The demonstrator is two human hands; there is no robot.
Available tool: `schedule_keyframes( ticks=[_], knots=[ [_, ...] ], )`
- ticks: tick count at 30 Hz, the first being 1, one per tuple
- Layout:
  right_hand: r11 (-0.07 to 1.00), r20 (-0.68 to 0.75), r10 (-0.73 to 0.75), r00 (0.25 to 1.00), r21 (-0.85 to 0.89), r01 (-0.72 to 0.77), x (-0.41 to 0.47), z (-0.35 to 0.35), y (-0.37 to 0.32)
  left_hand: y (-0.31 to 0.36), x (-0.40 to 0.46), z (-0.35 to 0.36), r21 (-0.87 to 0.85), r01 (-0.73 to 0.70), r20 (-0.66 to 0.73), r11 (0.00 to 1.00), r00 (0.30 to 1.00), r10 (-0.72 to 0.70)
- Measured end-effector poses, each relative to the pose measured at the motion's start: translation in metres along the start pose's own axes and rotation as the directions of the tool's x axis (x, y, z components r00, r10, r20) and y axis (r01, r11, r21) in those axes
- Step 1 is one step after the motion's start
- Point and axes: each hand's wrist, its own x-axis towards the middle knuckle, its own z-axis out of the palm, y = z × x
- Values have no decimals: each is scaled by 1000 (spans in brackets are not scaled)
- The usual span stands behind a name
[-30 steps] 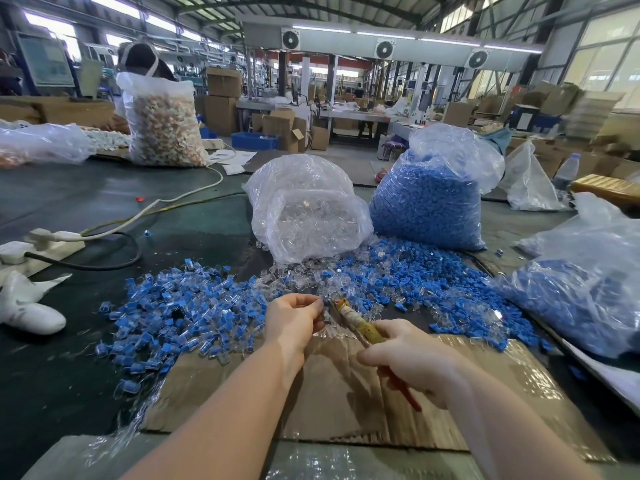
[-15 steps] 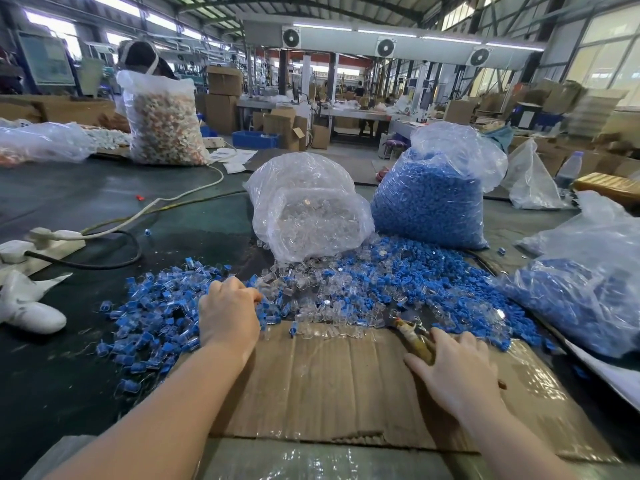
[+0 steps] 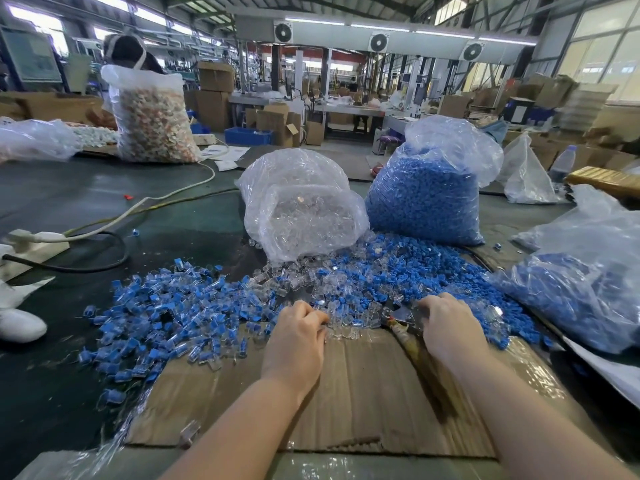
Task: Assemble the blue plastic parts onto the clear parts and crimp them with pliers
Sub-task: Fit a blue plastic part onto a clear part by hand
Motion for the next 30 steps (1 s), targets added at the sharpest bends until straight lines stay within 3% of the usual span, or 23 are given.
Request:
schedule_keyframes(
  ticks=[7,13,17,22,27,30],
  knots=[
    [988,16,114,993,-106,-112,18,-4,17,-4,2,2,-15,2,-9,1000,1000,-2],
    [986,129,26,991,-166,-4,21,-6,12,-4,2,3,-41,-15,-18,999,1000,15],
    [987,74,-8,997,-158,20,17,-7,8,-3,0,1,-42,-35,-13,998,999,35],
    [986,-125,-80,989,135,97,3,-11,-15,-3,-1,1,-44,-51,-7,998,999,51],
    [909,-99,-116,988,390,146,-26,1,-52,-2,-4,-1,-34,-64,39,997,997,65],
    [875,-157,-75,985,464,141,-42,13,-64,-1,-5,-2,-50,-79,32,996,996,80]
  ],
)
